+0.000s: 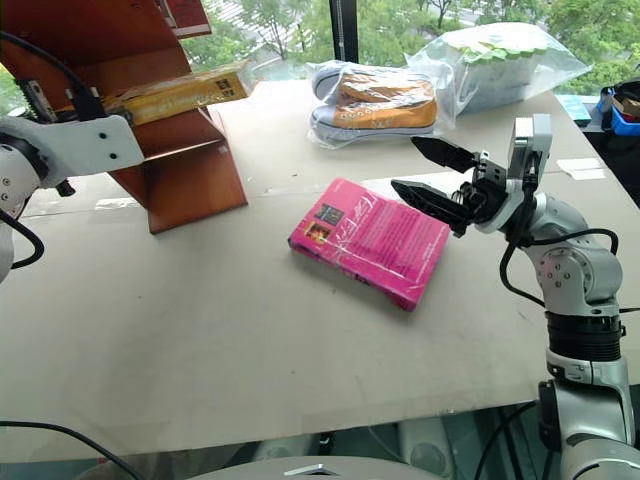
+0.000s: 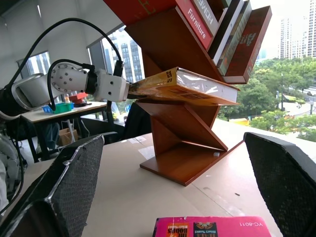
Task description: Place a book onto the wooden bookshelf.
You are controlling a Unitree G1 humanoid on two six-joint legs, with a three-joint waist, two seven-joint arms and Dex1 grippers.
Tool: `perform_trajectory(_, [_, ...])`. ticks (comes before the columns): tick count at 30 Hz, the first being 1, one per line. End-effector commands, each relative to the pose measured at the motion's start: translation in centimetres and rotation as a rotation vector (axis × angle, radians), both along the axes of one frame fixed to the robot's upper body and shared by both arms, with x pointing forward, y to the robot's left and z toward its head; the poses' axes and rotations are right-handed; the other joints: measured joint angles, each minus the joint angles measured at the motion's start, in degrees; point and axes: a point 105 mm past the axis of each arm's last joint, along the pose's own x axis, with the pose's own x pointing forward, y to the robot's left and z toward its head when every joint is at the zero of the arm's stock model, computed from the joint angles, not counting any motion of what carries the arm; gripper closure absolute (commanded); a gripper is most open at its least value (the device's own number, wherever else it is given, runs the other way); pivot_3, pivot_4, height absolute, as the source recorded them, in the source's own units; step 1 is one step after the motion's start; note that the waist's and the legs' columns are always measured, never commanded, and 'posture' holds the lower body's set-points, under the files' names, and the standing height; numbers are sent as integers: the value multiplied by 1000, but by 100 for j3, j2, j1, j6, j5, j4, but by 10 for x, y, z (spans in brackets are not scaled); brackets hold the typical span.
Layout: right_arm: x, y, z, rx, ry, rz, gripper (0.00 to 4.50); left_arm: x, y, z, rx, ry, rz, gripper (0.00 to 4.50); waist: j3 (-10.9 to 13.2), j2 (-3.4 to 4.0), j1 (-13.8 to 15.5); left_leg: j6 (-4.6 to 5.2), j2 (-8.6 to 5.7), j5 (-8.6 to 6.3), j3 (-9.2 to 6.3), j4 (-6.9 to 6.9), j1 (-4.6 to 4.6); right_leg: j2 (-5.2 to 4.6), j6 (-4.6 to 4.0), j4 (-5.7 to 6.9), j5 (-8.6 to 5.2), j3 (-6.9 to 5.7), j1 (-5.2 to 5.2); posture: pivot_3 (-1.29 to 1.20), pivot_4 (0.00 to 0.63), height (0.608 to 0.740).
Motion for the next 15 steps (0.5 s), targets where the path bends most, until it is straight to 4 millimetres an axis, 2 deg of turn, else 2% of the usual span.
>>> perform_trajectory(1, [6, 3, 9, -32, -44, -64, 0, -2, 7, 9, -5, -18, 36, 4489, 0, 0, -4, 0, 0, 0, 2, 1, 1, 0, 0, 3, 0, 1, -1, 0, 150, 740])
perform_trajectory(4, [12, 4, 6, -49, -24, -112, 0, -1, 8, 7, 10, -4, 44, 4489, 0, 0, -33, 0, -1, 0, 3, 6, 7, 0, 0, 15, 0, 3, -1, 0, 150, 740])
perform_trajectory(11, [11, 3, 3, -55, -16, -128, 0, 6, 6, 8, -16, 13, 55, 4489, 0, 0, -97, -1, -3, 0, 3, 11, 8, 0, -1, 27, 0, 5, -2, 0, 150, 740])
perform_trajectory(14, [11, 0, 3, -56, -18, -134, 0, 8, 3, 13, -25, 3, 54, 3316, 0, 0, -102, -1, -4, 0, 2, 11, 8, 0, -1, 27, 0, 6, -3, 0, 150, 740])
perform_trajectory(15, [11, -1, 3, -57, -18, -136, 0, 8, 3, 15, -22, -2, 56, 2755, 0, 0, -105, -1, -4, 0, 2, 11, 8, 0, -1, 27, 0, 7, -3, 0, 150, 740])
